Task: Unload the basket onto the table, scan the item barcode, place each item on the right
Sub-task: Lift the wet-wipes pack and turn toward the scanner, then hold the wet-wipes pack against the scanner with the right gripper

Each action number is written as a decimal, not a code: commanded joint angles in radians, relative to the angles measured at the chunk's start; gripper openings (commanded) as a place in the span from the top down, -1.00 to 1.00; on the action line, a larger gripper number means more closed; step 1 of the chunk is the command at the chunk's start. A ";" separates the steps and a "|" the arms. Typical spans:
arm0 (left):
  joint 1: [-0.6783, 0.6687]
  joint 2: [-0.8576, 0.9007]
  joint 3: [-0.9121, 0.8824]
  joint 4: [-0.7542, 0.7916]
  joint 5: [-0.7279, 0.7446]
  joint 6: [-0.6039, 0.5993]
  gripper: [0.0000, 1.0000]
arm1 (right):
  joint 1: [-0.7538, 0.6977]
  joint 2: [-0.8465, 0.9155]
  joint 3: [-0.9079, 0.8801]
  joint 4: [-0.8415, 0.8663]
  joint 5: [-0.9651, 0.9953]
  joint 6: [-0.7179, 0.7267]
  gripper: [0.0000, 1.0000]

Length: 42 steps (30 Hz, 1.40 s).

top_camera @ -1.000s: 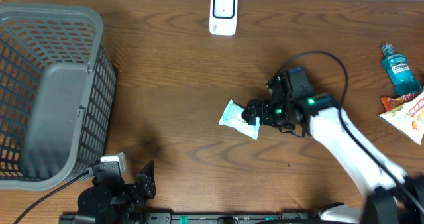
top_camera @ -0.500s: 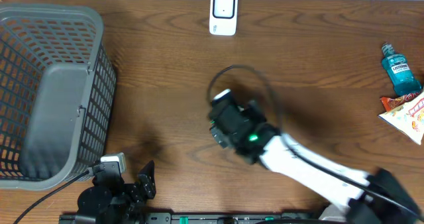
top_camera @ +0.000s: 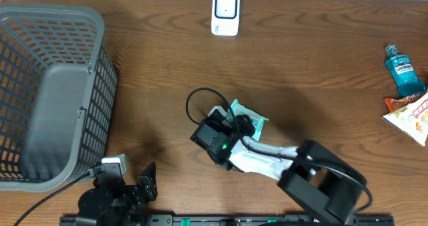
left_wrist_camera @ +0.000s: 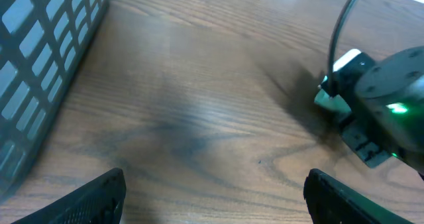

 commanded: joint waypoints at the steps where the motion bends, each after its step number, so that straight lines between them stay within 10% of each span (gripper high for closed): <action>1: 0.004 -0.001 0.000 0.000 0.005 0.010 -0.72 | -0.035 0.106 -0.028 -0.032 -0.109 0.002 0.60; 2: 0.004 -0.001 0.000 0.000 0.005 0.010 -0.72 | -0.045 0.114 -0.027 -0.049 -0.127 0.003 0.98; 9: 0.004 -0.001 0.000 0.000 0.005 0.010 -0.72 | -0.092 0.013 0.109 -0.262 -0.293 0.119 0.98; 18: 0.004 -0.001 0.000 0.000 0.005 0.010 -0.72 | -0.350 -0.249 0.290 -0.443 -1.227 -0.146 0.98; 32: 0.004 -0.001 0.000 0.000 0.005 0.010 -0.72 | -0.638 -0.115 0.143 -0.407 -2.375 -0.463 0.97; 42: 0.004 -0.001 0.000 0.000 0.005 0.010 -0.72 | -0.603 -0.113 0.143 -0.423 -2.375 -0.756 0.97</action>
